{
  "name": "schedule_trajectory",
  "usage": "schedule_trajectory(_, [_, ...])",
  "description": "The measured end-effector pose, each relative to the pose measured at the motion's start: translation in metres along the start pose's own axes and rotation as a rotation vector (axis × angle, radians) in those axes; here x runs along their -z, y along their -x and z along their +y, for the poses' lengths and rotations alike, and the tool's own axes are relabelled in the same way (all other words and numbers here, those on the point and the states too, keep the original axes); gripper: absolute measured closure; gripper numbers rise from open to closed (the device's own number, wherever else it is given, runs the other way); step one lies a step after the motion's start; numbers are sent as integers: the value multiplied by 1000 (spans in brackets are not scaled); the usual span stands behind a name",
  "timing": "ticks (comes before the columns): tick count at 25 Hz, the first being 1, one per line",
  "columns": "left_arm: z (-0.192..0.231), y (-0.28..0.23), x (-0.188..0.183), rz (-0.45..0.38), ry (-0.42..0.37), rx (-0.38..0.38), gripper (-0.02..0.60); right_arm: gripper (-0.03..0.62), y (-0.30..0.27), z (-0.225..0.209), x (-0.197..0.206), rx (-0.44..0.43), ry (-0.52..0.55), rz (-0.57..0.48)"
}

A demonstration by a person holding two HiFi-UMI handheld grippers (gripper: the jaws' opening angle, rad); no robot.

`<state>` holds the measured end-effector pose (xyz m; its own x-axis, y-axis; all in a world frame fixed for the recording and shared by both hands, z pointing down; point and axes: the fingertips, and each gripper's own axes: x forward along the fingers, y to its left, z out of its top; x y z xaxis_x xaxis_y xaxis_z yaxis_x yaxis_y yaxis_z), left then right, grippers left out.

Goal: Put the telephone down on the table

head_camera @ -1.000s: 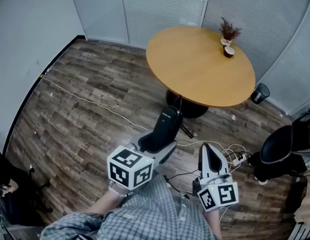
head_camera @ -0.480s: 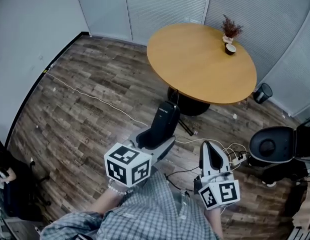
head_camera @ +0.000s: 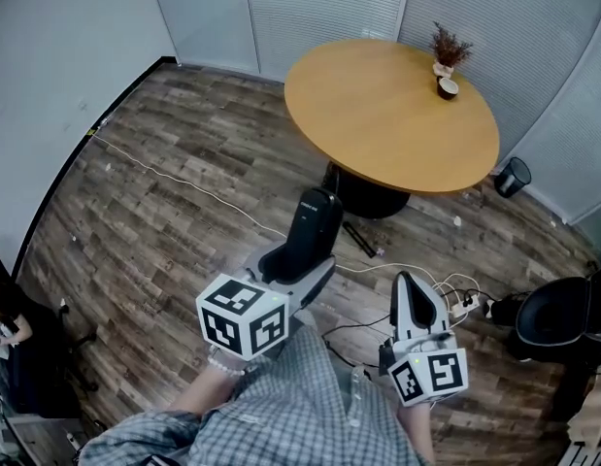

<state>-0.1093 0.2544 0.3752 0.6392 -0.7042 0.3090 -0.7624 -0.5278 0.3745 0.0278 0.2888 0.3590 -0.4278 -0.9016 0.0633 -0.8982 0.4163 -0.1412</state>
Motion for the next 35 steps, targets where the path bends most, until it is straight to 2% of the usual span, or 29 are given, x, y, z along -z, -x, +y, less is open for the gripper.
schedule_trajectory(16, [4,-24,-9,-19,17,-1,304,586,-15,-19,3,-2,-12,11])
schedule_trajectory(28, [48,-82,-45,-11,36,22,304,586,-85,-46,-4,12,-4,30])
schedule_trajectory(35, [82,-120,-81,-1,29,35,304,586,-142,-67,-18,32,-14,28])
